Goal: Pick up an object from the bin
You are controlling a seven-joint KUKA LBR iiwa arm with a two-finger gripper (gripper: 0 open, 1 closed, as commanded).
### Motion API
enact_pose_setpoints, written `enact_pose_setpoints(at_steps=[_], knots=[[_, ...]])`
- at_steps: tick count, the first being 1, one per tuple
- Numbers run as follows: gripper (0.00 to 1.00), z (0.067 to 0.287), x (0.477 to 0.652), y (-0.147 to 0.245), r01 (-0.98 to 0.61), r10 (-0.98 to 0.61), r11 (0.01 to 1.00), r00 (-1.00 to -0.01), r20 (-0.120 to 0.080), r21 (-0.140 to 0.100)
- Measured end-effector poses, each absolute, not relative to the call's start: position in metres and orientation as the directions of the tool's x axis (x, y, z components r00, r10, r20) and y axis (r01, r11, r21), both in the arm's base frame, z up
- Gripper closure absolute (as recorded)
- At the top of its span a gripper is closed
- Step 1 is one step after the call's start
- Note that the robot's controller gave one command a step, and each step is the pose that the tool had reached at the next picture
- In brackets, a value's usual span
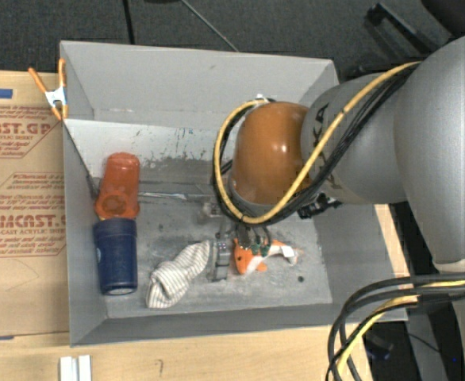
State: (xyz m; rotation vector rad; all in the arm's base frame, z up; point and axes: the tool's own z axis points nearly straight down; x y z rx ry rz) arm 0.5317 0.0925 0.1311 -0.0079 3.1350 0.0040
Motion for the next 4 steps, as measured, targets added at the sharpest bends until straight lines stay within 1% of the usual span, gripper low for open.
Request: enact_pose_setpoints(at_steps=[1, 2, 3, 4], knots=[[1.00, 0.070, 0.543, 0.069, -0.035, -0.035, 0.999, -0.999, -0.002, 0.001], [1.00, 0.070, 0.543, 0.069, -0.035, -0.035, 0.999, -0.999, -0.002, 0.001], [1.00, 0.108, 0.538, 0.078, -0.015, -0.015, 1.000, -1.000, 0.004, 0.001], [0.00, 0.120, 0.548, 0.062, -0.017, -0.017, 1.000, -1.000, -0.001, 0.000]])
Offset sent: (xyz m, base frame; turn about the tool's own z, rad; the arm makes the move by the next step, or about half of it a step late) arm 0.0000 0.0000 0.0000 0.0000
